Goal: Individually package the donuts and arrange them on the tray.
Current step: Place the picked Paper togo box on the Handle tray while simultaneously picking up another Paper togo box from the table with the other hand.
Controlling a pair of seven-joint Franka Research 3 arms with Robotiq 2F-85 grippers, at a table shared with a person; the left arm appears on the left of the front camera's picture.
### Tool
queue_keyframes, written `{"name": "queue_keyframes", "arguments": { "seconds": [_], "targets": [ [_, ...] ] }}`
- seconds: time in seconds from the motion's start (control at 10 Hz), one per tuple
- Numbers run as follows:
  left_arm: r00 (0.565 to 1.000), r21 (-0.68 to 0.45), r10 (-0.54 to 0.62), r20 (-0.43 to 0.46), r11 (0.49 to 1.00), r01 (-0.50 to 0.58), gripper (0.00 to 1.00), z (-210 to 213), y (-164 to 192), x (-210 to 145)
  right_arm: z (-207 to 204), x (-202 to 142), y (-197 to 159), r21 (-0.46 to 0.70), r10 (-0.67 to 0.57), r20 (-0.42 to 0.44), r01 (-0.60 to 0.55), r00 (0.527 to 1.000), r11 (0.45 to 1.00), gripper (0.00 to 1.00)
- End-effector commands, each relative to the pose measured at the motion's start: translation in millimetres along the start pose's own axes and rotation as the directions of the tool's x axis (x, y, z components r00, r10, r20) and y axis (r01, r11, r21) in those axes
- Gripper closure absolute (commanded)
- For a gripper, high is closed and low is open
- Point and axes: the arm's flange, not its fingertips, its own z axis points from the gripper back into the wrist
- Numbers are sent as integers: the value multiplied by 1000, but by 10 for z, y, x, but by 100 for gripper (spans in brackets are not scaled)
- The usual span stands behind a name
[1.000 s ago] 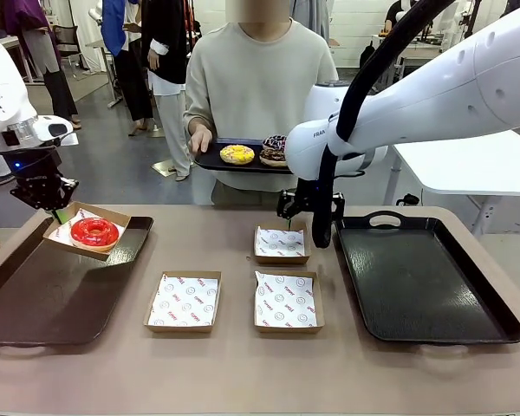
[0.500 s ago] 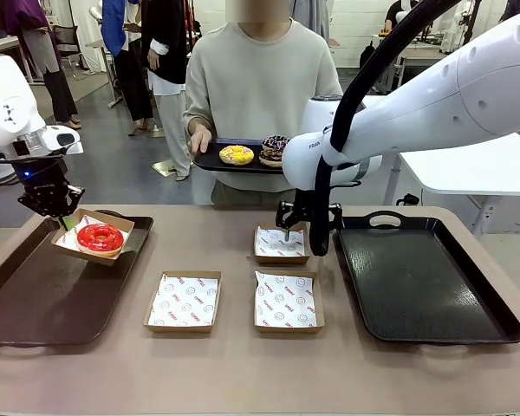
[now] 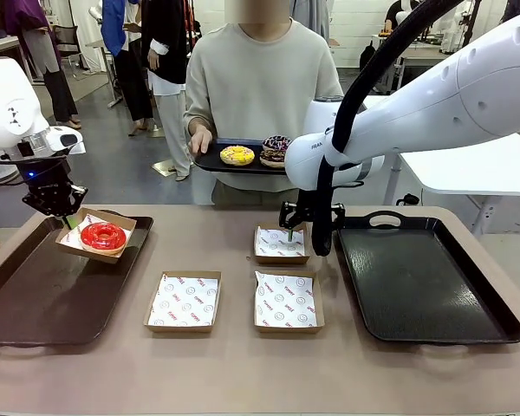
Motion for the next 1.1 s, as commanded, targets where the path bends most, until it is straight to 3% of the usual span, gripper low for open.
{"name": "queue_keyframes", "arguments": {
  "seconds": [0.0,1.0],
  "targets": [
    [1000,-4,26,17,1000,-26,99,-20,-77,124,-21,72,21,10,6,-6,-6,1000,1000,0],
    [999,16,33,-21,999,-33,99,-245,-140,392,-96,100,-2,14,-1,-25,2,1000,1000,0]
  ]
}}
